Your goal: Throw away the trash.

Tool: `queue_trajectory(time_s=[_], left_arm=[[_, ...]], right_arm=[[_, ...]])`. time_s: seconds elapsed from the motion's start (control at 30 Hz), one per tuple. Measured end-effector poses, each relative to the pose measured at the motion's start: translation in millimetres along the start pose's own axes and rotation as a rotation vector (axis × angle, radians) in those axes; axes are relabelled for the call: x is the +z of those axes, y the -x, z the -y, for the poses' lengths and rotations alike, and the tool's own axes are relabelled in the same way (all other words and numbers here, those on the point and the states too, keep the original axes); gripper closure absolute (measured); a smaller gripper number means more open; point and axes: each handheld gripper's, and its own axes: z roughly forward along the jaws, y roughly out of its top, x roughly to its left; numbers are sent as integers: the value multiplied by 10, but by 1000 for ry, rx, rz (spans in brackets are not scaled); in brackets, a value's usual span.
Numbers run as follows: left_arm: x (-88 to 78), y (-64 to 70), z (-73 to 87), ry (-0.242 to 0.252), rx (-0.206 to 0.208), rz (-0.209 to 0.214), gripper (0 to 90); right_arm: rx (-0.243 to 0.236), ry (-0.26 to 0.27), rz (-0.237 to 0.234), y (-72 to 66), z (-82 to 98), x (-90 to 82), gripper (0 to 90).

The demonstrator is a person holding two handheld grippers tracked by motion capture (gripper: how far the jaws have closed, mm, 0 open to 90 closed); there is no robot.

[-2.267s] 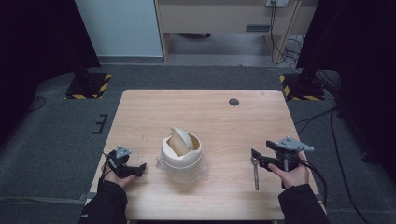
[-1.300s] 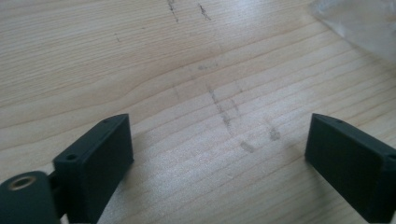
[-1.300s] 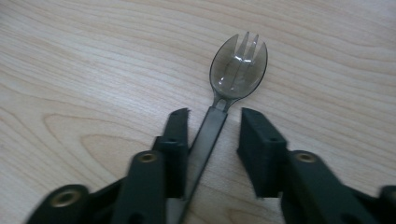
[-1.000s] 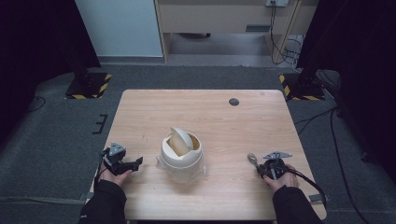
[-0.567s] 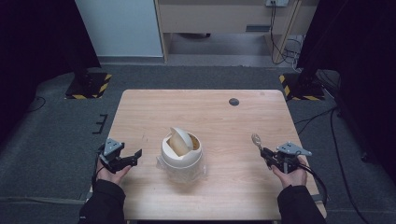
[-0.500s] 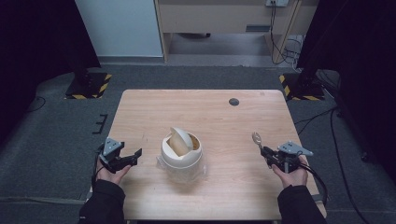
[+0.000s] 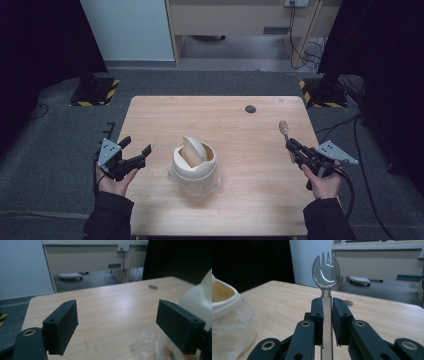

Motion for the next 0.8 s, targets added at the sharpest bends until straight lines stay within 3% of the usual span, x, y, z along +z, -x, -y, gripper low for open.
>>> queue_trajectory(time_s=[0.27, 0.33, 0.5, 0.63, 0.8], left_arm=[[-36, 237, -378, 99, 18, 68, 168], [-55, 322, -498, 133, 28, 94, 179], [-79, 544, -693, 210, 24, 157, 204], [-54, 753, -795, 231, 35, 205, 222], [25, 997, -901, 236, 16, 263, 264]], right_arm=[[-26, 65, -59, -112, -229, 50, 800], [-41, 97, -81, -179, -348, 52, 800], [-54, 125, -117, -279, -456, 35, 800], [-66, 145, -156, -387, -524, 14, 800], [-82, 150, -213, -511, -560, 35, 799]])
